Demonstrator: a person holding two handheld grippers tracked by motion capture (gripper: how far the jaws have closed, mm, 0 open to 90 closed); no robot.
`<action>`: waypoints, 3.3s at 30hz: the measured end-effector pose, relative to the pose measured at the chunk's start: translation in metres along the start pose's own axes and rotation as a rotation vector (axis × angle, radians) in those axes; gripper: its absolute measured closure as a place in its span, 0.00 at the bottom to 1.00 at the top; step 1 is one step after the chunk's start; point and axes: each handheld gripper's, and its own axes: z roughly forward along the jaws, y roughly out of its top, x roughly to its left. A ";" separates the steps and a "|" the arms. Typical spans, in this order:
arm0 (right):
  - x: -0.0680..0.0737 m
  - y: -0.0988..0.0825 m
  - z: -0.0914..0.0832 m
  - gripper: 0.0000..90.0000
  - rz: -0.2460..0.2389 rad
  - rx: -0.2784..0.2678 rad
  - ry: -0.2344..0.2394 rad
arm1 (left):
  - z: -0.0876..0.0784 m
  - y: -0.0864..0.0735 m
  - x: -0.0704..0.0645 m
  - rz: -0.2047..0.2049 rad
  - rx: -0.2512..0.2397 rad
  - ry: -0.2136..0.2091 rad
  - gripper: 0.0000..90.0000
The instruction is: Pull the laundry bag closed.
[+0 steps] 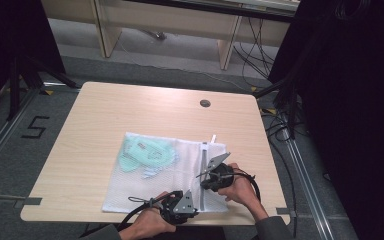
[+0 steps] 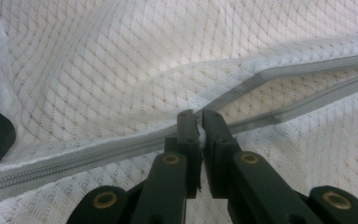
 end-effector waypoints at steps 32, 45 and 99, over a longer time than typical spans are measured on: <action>-0.014 0.006 0.002 0.96 0.005 -0.032 -0.065 | -0.001 -0.002 -0.001 -0.013 -0.010 0.003 0.99; -0.019 0.010 0.006 0.96 0.005 -0.022 -0.077 | -0.001 -0.003 -0.001 -0.017 -0.003 -0.005 0.99; -0.047 0.022 0.011 0.96 0.005 -0.054 -0.153 | -0.001 -0.003 -0.004 -0.037 -0.018 -0.030 0.99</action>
